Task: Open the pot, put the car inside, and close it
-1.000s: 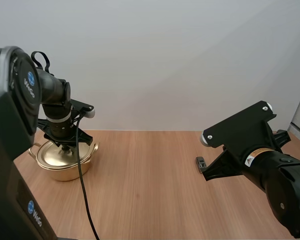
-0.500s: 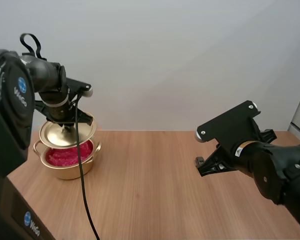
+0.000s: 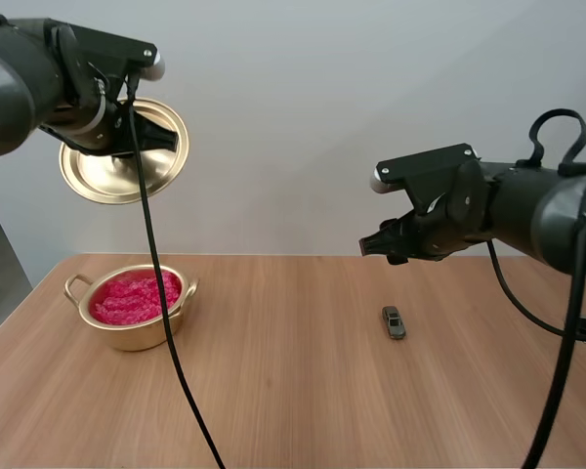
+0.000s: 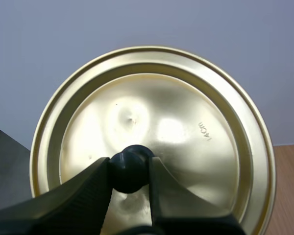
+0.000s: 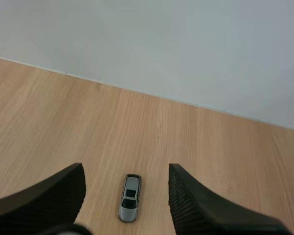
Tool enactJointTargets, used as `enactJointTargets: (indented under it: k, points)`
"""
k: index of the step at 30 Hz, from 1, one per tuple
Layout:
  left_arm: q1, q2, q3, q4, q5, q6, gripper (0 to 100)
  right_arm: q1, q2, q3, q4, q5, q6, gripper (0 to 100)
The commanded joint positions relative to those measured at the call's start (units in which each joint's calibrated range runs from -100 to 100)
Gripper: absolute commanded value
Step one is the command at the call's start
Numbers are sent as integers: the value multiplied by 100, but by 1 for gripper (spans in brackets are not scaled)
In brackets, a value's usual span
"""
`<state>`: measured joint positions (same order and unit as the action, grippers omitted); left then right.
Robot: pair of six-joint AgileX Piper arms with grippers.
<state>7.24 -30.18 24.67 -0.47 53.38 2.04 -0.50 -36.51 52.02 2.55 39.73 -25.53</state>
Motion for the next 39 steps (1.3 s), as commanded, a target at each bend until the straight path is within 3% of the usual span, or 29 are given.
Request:
enactJointTargets:
  k: [1, 27, 39]
  points:
    - [1, -223, -30, -7, -6, -2, 0, 2, 1872, -125, 29, 59, 3, 84]
    - [1, -858, -169, -16, -152, -41, 0, -12, 3098, -418, -255, -669, -19, 84]
    - [1, -858, -169, -16, -152, -41, 0, -189, 3695, -573, -327, -851, -19, 77]
